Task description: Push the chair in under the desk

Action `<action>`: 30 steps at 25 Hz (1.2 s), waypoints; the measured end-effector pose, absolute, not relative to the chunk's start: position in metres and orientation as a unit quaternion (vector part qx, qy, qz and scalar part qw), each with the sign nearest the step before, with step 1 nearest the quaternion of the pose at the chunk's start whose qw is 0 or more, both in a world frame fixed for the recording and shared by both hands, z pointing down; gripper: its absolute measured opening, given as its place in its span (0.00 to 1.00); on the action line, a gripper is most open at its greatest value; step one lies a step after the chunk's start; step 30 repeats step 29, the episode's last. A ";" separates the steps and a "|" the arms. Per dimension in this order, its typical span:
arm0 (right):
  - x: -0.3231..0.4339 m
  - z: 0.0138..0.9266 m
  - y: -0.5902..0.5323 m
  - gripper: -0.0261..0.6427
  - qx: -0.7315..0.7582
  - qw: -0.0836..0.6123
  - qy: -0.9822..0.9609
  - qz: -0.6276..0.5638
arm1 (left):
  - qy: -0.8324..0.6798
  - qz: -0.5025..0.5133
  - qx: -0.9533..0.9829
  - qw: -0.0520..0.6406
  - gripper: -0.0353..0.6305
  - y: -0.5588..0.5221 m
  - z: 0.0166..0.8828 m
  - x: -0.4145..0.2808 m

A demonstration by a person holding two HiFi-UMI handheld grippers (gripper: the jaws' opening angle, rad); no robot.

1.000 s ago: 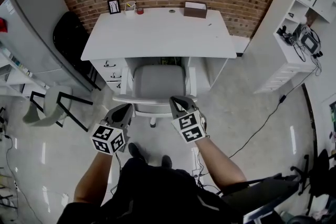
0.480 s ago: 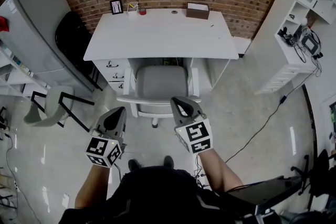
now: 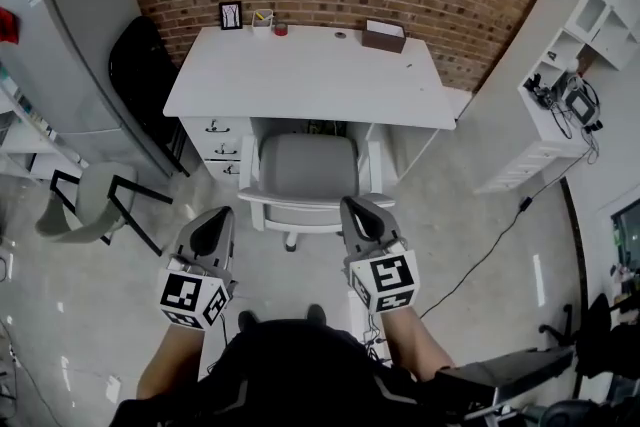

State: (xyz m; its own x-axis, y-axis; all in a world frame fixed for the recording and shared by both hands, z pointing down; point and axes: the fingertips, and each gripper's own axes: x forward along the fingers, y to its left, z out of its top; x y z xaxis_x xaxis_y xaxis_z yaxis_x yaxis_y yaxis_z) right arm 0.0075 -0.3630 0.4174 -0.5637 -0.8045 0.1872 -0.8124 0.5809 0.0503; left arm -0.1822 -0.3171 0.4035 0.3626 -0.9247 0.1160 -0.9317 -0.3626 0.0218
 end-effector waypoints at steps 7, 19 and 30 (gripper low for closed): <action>-0.010 0.406 -0.361 0.05 0.482 0.095 -0.871 0.010 | -0.563 0.045 0.824 0.036 0.06 -0.317 0.402 -0.209; -0.040 0.397 -0.355 0.05 0.477 0.105 -0.872 -0.009 | -0.565 0.043 0.823 0.035 0.06 -0.312 0.401 -0.233; -0.043 0.399 -0.351 0.05 0.480 0.113 -0.870 -0.012 | -0.564 0.039 0.824 0.031 0.06 -0.308 0.397 -0.239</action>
